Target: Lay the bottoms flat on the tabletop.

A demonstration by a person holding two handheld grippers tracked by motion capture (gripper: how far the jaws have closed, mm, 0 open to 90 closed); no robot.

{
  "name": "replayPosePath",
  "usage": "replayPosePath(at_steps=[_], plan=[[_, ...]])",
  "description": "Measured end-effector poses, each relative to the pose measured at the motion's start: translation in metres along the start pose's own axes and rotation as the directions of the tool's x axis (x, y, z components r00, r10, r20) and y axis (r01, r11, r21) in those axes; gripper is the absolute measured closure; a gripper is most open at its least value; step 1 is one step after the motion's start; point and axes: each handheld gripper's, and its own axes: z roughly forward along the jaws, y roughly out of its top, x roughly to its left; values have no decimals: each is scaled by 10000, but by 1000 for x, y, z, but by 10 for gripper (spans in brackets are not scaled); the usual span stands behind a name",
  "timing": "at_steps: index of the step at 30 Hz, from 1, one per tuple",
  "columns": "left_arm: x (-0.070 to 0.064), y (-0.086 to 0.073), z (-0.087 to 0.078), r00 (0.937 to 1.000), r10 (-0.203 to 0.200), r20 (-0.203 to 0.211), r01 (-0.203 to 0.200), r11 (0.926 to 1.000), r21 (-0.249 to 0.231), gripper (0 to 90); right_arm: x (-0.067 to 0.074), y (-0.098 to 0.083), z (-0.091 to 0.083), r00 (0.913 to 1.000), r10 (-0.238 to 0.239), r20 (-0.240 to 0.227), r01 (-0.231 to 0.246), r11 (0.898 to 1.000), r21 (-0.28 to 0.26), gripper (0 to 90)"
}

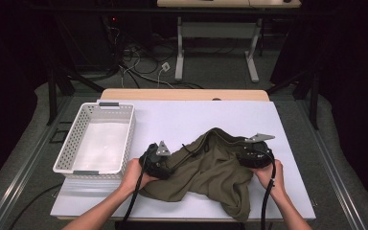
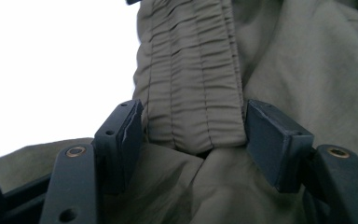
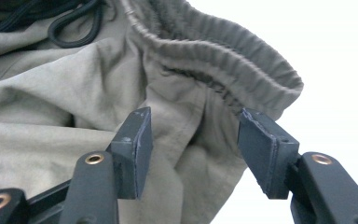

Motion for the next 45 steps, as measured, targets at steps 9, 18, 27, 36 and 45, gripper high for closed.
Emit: replayPosePath(at_steps=[9, 18, 27, 36, 45], plan=[[-7, 1, -2, 9982, 580, 124, -585, 9974, 414, 345, -13, -1, 6, 9968, 490, 630, -497, 9987, 90, 403], [-4, 4, 1, 9965, 623, -550, -607, 9977, 303, 489, -17, 0, 21, 9966, 755, 324, -763, 9968, 255, 455], [2, 17, 1, 9883, 502, -1437, -511, 9987, -31, 662, -21, 1, 35, 9940, 1041, 321, -1059, 9926, 590, 490], [33, 19, 13, 9849, -1457, -932, 1450, 9893, -148, 538, -26, 0, 39, 9909, 1335, 139, -1341, 9894, 549, 586], [29, 14, 15, 9901, -1189, -742, 1170, 9927, -287, 573, -28, -2, 39, 9907, 1364, 37, -1364, 9899, 391, 752]])
